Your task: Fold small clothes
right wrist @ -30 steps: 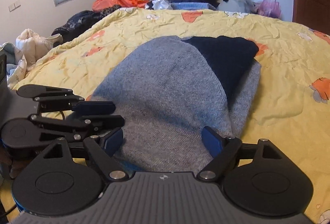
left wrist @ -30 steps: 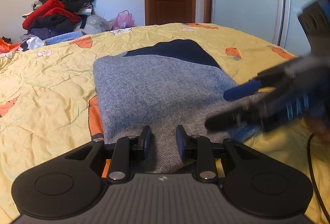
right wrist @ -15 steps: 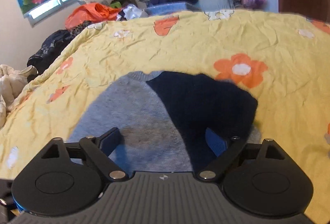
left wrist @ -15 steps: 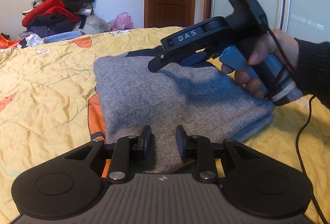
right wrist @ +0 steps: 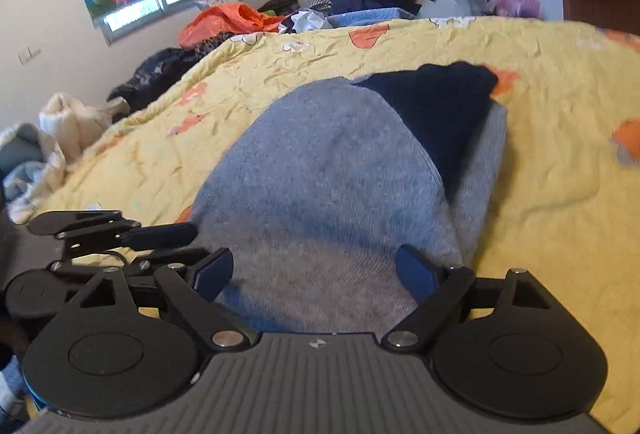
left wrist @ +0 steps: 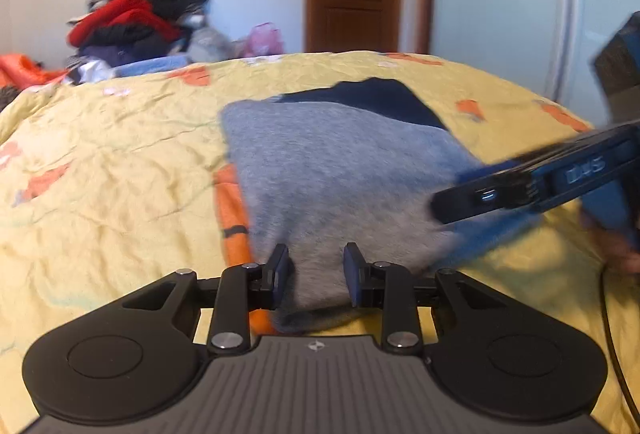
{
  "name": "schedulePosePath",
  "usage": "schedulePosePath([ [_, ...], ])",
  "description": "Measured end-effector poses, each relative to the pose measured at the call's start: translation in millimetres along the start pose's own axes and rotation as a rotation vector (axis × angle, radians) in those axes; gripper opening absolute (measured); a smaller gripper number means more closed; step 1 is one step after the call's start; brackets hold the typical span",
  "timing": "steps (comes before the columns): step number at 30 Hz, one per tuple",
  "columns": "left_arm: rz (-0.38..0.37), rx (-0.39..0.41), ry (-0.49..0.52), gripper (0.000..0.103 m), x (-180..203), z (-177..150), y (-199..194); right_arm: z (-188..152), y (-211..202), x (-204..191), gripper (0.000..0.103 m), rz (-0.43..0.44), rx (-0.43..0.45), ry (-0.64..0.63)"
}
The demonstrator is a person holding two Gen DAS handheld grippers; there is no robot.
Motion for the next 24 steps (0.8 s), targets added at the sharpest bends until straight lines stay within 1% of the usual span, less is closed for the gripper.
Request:
schedulePosePath([
  [1,0.028,-0.003,-0.002,0.030,-2.9,1.0,-2.6,3.0,-5.5,-1.1,0.081,-0.010,-0.007,0.032],
  [2,0.030,0.001,-0.022,0.030,-5.2,1.1,-8.7,4.9,-12.8,-4.6,0.081,-0.014,0.000,0.047],
  [4,-0.002,0.027,-0.072,0.030,-4.9,3.1,-23.7,5.2,-26.8,-16.5,0.085,0.007,0.034,0.022],
  [5,-0.020,0.041,-0.083,0.030,-2.2,3.6,-29.7,2.7,-29.0,-22.0,0.092,0.012,0.041,0.007],
  [6,-0.022,0.041,-0.076,0.030,1.1,3.0,-31.5,-0.8,-26.2,-24.2,0.095,0.009,0.032,0.000],
  [8,0.015,0.011,-0.042,0.030,4.9,-3.3,-24.9,-15.5,-8.1,-19.0,0.094,-0.016,-0.037,0.010],
  [9,0.040,-0.004,-0.047,0.030,3.4,-6.8,-22.2,-19.5,-6.4,-16.7,0.093,-0.032,-0.011,-0.002],
  [10,0.052,-0.009,-0.060,0.030,-0.2,-9.5,-24.6,-21.1,-11.7,-18.9,0.093,-0.044,-0.004,-0.008],
  [11,0.053,-0.001,-0.075,0.030,-5.4,-10.6,-32.3,-23.2,-19.6,-20.9,0.092,-0.049,-0.013,0.007],
  [12,0.061,0.020,-0.083,0.030,-13.2,-10.3,-43.1,-24.7,-31.3,-22.2,0.093,-0.046,-0.003,0.020],
  [14,0.119,0.067,-0.077,0.031,-37.6,-9.3,-68.4,-31.7,-61.9,-18.8,0.096,-0.040,0.023,0.029],
  [16,0.209,0.088,-0.063,0.050,-68.5,-9.1,-92.5,-42.1,-94.1,-2.3,0.099,-0.108,0.030,0.033],
  [17,0.259,0.091,-0.049,0.079,-83.8,-9.2,-104.0,-48.2,-109.8,9.0,0.099,-0.159,0.025,0.031],
  [18,0.329,0.103,-0.027,0.096,-100.3,-7.3,-117.6,-54.3,-124.7,20.3,0.099,-0.212,0.018,0.022],
  [20,0.470,0.169,-0.003,0.097,-130.9,0.5,-149.7,-65.4,-162.5,43.7,0.099,-0.341,0.027,0.019],
  [21,0.512,0.188,-0.011,0.097,-143.6,4.3,-163.8,-70.8,-182.1,56.6,0.100,-0.400,0.040,0.024],
  [23,0.538,0.218,-0.081,0.097,-160.6,10.9,-182.9,-76.0,-214.7,76.1,0.101,-0.528,0.075,0.021],
  [24,0.528,0.237,-0.142,0.097,-163.1,13.1,-187.1,-77.3,-224.7,85.0,0.102,-0.598,0.097,0.017],
])
Point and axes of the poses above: each gripper's, at about its wrist camera, not at the fingertips, and y roughly the way its jaws point, x to its right, z to its top, the point moved 9 cm from there along y, roughly the way its jaws point, and after that the axes turned 3 degrees about -x, right-handed, at the moved point
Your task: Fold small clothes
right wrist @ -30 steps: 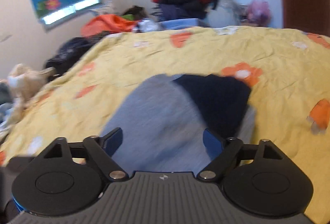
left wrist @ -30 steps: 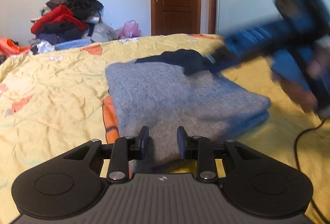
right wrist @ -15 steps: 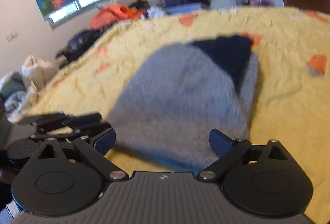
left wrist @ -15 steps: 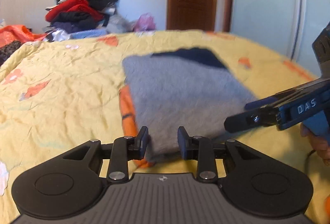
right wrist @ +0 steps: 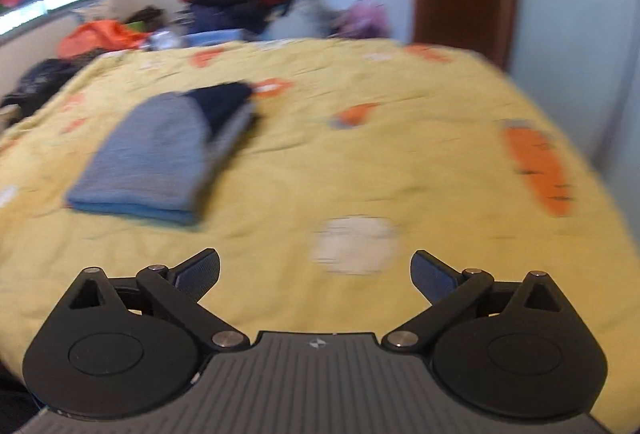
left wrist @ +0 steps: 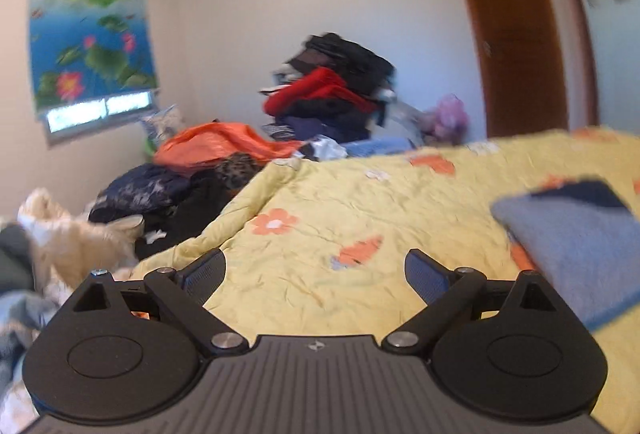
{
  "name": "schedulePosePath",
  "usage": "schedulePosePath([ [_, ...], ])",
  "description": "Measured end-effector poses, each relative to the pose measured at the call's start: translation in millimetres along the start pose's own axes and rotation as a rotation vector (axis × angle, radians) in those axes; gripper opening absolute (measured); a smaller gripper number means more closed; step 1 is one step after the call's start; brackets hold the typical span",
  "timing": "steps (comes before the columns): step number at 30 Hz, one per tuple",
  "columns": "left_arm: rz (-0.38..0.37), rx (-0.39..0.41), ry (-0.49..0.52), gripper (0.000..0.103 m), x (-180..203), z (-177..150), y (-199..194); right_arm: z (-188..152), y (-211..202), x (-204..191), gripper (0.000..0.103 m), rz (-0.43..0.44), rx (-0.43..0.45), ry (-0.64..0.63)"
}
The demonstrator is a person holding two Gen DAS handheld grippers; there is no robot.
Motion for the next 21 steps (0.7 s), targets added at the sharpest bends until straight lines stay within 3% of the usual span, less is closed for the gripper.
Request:
schedulePosePath([
  [2,-0.060,-0.017,-0.112,0.097,14.0,-1.9,0.3,4.0,1.2,4.5,0.103,-0.080,0.043,0.020],
  [5,-0.166,-0.093,-0.196,0.097,75.3,-24.3,7.0,5.3,26.3,-34.8,0.103,-0.019,0.057,0.069],
  [8,-0.250,-0.204,-0.151,0.097,155.9,-57.5,15.6,-0.1,72.0,-104.9,0.102,0.096,-0.044,0.062],
  [11,-0.292,-0.246,-0.081,0.097,211.1,-75.2,20.4,-5.3,108.7,-157.3,0.102,0.160,-0.151,0.034],
  [15,-0.280,-0.281,-0.035,0.097,230.7,-87.0,30.7,-1.2,123.3,-182.1,0.102,0.034,-0.086,-0.023],
  [18,-0.267,-0.363,0.013,0.099,236.0,-106.3,39.8,2.4,127.6,-178.9,0.103,0.028,-0.049,0.029],
  [21,-0.276,-0.376,0.016,0.103,237.5,-107.2,43.7,-0.2,125.4,-173.8,0.103,0.023,-0.028,0.036],
])
Point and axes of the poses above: each gripper's, at about its wrist camera, not at the fingertips, and y roughly the way its jaws point, x to its right, z to its top, the point moved 9 cm from there along y, roughly the way its jaws point, and after that the axes turned 3 degrees about -x, right-handed, at the moved point
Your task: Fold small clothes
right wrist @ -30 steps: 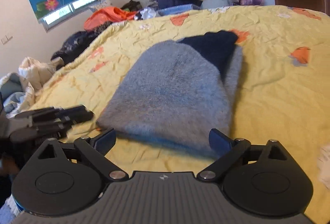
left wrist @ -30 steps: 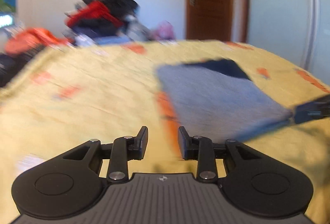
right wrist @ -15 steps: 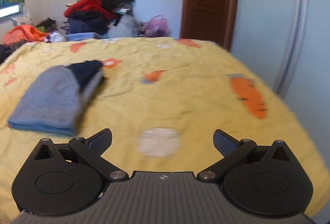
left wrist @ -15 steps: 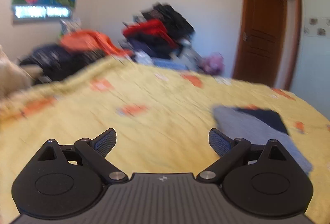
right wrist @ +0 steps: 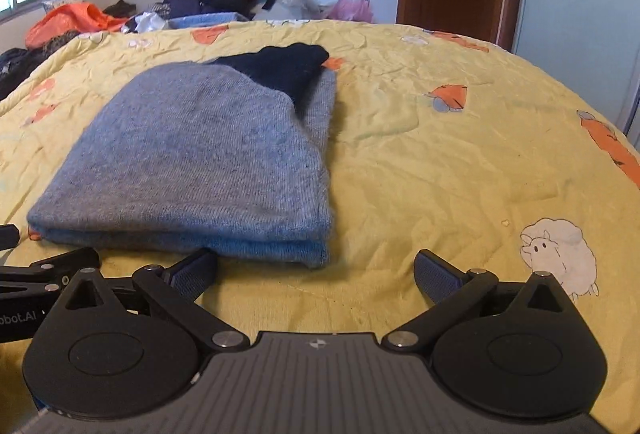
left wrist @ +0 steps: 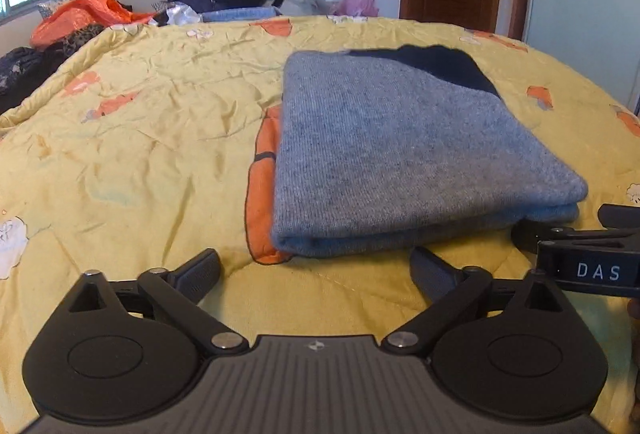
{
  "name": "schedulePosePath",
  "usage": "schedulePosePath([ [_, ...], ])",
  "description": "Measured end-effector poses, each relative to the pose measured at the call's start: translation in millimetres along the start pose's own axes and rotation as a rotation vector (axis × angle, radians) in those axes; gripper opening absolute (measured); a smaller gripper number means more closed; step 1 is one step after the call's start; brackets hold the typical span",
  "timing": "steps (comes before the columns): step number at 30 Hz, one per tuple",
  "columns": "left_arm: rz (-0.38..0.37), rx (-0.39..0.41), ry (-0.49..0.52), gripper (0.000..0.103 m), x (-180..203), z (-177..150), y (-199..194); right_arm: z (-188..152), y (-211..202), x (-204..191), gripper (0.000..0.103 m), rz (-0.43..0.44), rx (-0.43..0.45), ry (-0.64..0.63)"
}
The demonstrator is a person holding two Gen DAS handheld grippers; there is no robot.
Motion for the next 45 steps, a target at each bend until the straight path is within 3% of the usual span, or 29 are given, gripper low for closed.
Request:
schedulePosePath([
  [45,-0.018,-0.001,0.006,0.103,-0.4,1.9,-0.1,-5.1,-3.3,-2.6,0.103,0.004,0.009,-0.003],
])
Point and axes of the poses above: each gripper's, at about its wrist camera, not at the fingertips, and y roughly the way its jaws point, x to its right, z to its top, the point moved 9 cm from there along y, roughly the way its jaws point, and after that the axes turned 3 degrees about -x, right-handed, at the moved point
